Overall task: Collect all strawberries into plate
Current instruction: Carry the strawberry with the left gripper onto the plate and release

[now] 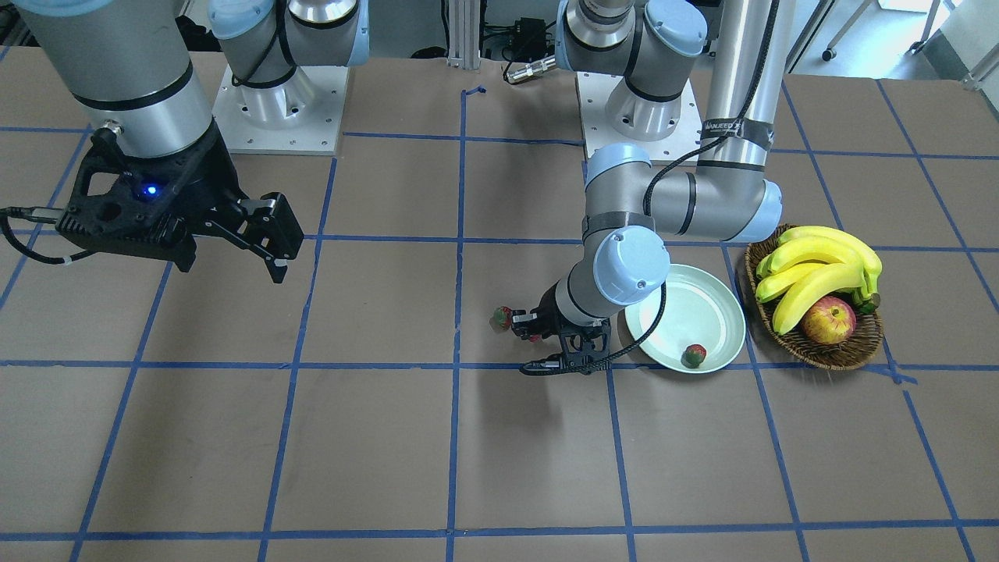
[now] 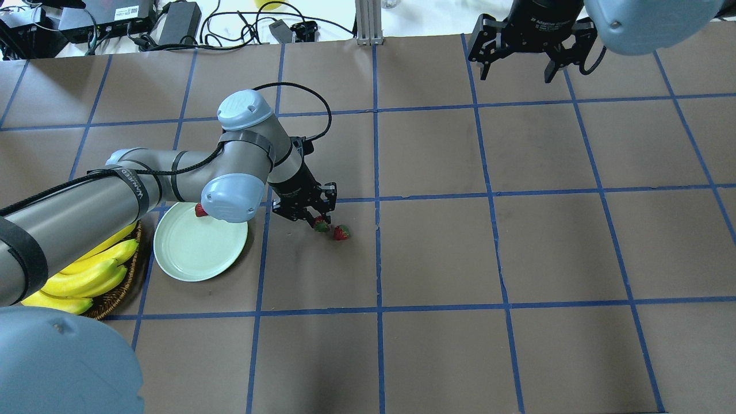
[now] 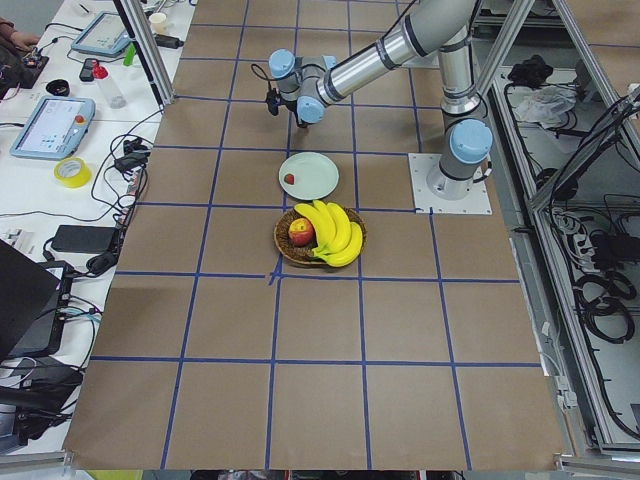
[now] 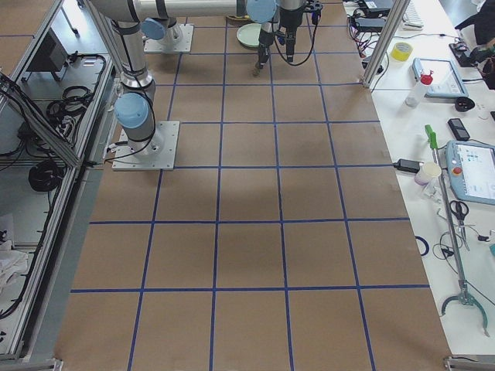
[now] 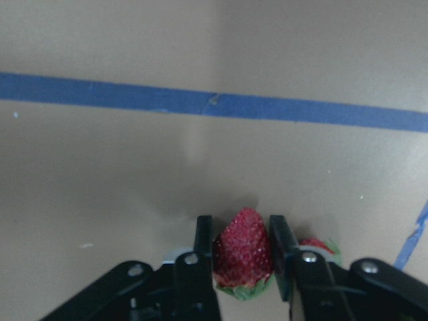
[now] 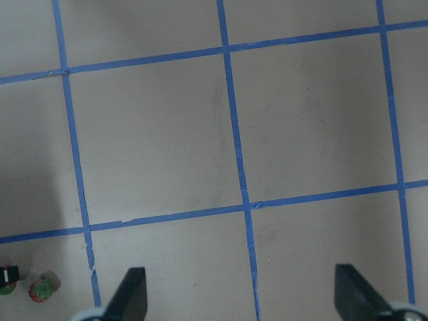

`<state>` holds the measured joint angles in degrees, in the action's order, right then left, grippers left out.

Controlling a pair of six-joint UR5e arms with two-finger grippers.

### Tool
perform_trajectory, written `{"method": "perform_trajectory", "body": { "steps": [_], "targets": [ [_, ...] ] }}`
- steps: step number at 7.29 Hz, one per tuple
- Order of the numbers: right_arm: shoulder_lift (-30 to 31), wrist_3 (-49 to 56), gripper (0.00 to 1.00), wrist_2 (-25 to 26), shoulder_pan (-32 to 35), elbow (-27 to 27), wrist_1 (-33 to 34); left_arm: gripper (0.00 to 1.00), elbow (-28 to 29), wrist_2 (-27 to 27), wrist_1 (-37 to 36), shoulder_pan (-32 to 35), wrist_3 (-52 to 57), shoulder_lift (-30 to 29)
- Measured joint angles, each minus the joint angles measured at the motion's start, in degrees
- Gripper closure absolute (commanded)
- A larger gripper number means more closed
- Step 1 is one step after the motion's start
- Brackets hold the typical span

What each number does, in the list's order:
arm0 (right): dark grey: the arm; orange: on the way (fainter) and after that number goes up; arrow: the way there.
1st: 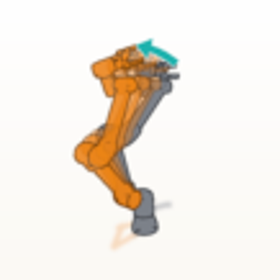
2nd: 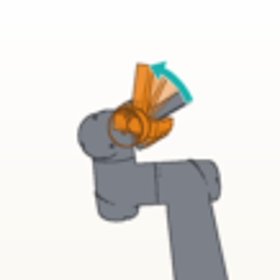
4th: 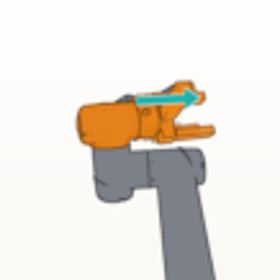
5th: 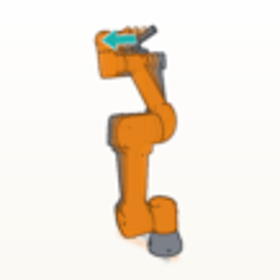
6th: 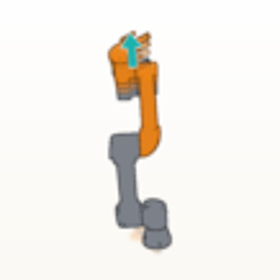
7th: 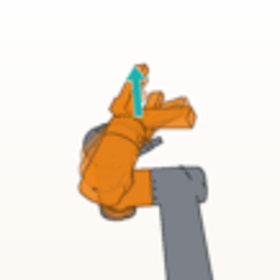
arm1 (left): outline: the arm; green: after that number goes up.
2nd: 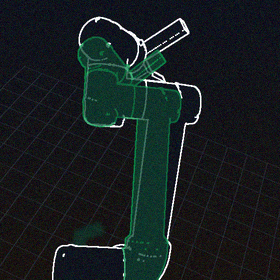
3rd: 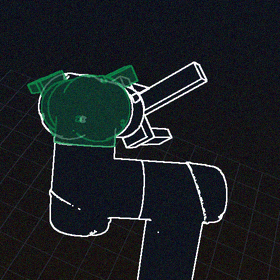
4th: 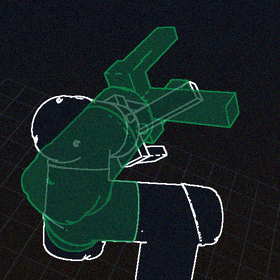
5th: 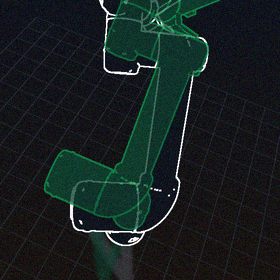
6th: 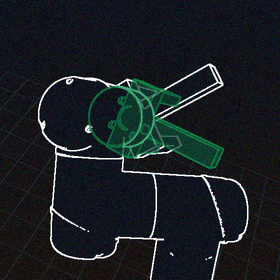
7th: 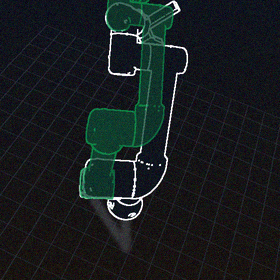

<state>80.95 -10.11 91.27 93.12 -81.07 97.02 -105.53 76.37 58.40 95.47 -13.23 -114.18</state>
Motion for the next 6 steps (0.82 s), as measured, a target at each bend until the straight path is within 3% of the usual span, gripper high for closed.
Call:
{"method": "perform_trajectory", "body": {
  "steps": [2, 3, 5, 6],
  "targets": [
    [0.00, -0.02, 0.00, -0.03, -0.03, 0.00, 0.01, 1.00, 7.06, 2.90, 8.70, -4.94, 3.22, 1.57],
    [0.00, -0.06, 0.00, -0.04, -0.04, 0.01, 0.01, 1.00, 9.60, 6.82, 12.91, -7.85, 7.72, 2.42],
    [0.00, -0.04, 0.00, -0.04, -0.04, 0.02, 0.01, 1.00, 9.47, 14.08, 17.81, -14.31, 17.93, 3.98],
    [0.00, -0.05, 0.00, -0.03, -0.04, -0.02, 0.01, 0.91, 7.35, 15.39, 18.55, -17.00, 21.87, 4.41]
  ]
}}
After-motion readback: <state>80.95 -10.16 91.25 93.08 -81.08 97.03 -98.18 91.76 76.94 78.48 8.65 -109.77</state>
